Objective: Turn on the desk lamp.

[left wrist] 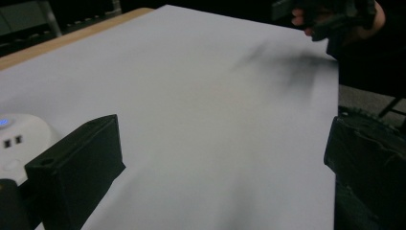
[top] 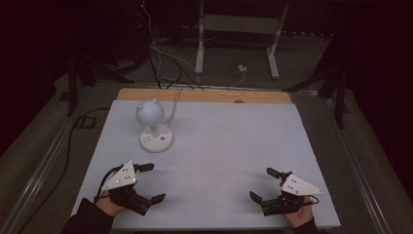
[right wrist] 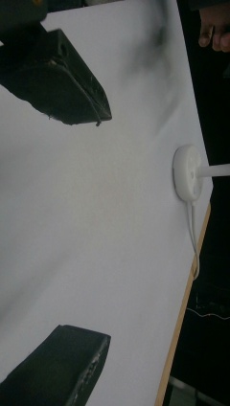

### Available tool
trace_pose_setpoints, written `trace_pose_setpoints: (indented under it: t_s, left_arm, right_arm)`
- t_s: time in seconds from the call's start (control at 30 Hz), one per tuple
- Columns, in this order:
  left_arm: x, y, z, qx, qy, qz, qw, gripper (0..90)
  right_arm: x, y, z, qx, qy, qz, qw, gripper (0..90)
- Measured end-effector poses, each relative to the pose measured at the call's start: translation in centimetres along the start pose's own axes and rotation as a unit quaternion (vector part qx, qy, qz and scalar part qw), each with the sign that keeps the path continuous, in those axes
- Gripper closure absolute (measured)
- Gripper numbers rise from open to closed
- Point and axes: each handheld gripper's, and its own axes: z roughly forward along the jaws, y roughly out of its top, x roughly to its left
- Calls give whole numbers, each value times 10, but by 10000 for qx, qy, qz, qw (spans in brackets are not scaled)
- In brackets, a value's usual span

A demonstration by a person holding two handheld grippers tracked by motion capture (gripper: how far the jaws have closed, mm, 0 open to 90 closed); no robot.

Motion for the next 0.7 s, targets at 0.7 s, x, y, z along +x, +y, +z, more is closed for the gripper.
trace_pose_setpoints:
  t_s: [0.7]
  left_arm:
    - [22, 24, 11, -223, 905, -298, 9952, 2]
  right_arm:
    - [0, 0, -2, -42, -53, 9, 10000, 0]
